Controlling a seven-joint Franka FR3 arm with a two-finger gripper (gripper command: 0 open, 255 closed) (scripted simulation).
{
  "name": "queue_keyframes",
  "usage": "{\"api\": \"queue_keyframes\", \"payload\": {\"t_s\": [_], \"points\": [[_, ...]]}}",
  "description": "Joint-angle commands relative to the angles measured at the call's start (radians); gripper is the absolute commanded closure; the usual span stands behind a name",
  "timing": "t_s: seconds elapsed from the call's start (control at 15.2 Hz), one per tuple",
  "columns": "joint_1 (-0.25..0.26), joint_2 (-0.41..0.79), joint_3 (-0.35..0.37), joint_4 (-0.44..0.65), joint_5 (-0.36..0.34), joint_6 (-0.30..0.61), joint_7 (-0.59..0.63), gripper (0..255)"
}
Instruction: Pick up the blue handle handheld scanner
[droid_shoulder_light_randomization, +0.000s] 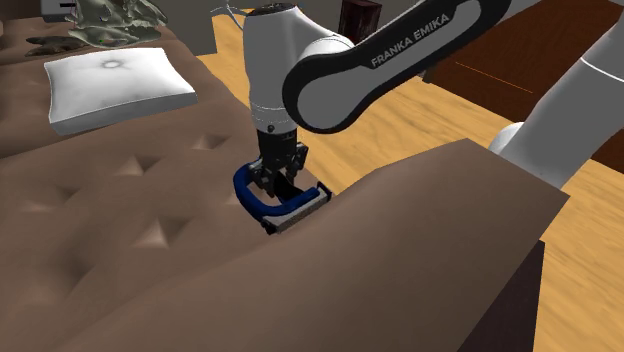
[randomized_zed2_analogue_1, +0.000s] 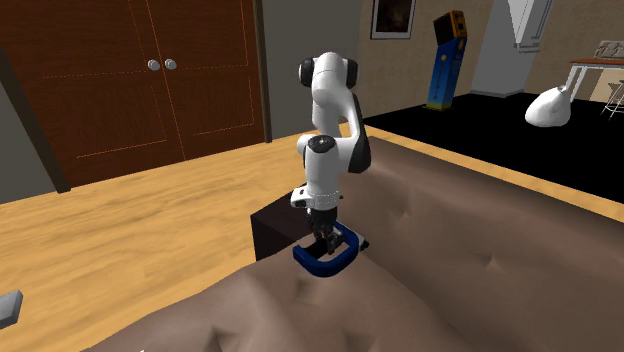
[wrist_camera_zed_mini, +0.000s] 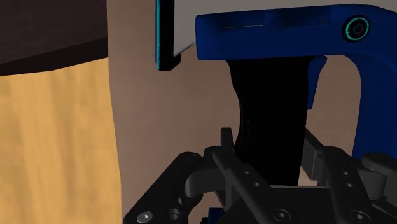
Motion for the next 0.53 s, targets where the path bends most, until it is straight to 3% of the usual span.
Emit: {"api": "queue_keyframes", "payload": {"t_s": [0.0, 0.46], "points": [[0.000, -0.015, -0.002, 0.014, 0.006, -0.027, -0.004, 255], [0.001, -0.054, -0.010, 0.052, 0.022, -0.100, -0.015, 255]]}}
